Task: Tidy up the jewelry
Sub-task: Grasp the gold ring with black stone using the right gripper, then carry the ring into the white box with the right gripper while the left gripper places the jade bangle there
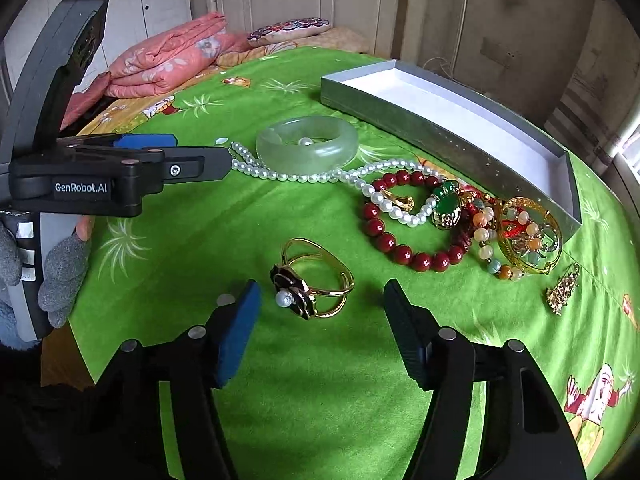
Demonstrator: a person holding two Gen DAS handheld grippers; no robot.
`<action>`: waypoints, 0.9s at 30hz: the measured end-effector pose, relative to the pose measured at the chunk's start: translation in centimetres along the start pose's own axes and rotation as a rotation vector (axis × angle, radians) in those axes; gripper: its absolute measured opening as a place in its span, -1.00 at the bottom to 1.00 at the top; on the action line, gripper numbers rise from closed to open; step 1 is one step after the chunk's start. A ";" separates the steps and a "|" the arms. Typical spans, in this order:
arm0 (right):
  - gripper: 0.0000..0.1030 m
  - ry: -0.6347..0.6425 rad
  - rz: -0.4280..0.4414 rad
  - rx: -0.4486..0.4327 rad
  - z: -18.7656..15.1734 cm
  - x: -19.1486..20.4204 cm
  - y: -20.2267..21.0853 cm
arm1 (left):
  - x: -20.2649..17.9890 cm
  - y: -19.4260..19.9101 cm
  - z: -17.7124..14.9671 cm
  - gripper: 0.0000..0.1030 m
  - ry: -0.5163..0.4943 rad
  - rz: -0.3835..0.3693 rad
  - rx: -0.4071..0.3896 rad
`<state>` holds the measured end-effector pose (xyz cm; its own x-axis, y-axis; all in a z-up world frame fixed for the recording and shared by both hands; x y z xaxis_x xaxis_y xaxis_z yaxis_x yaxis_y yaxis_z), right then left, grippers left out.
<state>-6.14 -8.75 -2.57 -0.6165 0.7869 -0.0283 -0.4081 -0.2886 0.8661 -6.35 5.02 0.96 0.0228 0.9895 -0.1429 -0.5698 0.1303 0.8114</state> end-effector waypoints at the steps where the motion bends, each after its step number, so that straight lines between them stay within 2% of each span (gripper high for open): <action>1: 0.16 0.000 0.003 -0.003 0.0 0.0 0.0 | -0.2 -0.1 0.3 0.93 -0.008 0.008 0.002; 5: 0.03 -0.019 0.011 -0.010 0.0 -0.3 0.0 | -1.0 -0.5 2.0 0.93 -0.013 0.007 0.002; 7: -0.22 -0.029 0.016 -0.020 -0.1 -0.4 0.1 | -1.5 -0.9 3.0 0.93 -0.027 0.015 0.009; 14: -0.23 -0.078 0.055 -0.037 -0.3 -1.3 0.4 | -4.4 -3.5 5.0 0.93 -0.091 0.024 0.048; 20: -0.23 -0.073 0.057 -0.043 -0.3 -1.2 0.5 | -5.3 -6.7 6.0 0.93 -0.095 0.061 0.097; 23: -0.23 -0.081 0.064 -0.051 -0.4 -1.4 0.6 | -5.3 -7.0 6.0 0.53 -0.105 0.045 0.103; 27: -0.23 -0.087 0.066 -0.066 -0.6 -1.5 0.9 | -5.4 -6.3 5.8 0.52 -0.123 0.053 0.095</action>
<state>-5.97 -10.50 -2.02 -0.5835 0.8088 0.0735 -0.4138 -0.3740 0.8300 1.84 -0.79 -0.08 0.0987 0.9946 -0.0332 -0.4926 0.0778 0.8668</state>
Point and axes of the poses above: each gripper's, at about its wrist camera, not at the fingertips, and y roughly against the way its jaws point, x to its left, z to its top, the point moved 2 cm from there along -y, roughly the way its jaws point, and after that the axes turned 8 degrees about x, right-handed, at the moved point
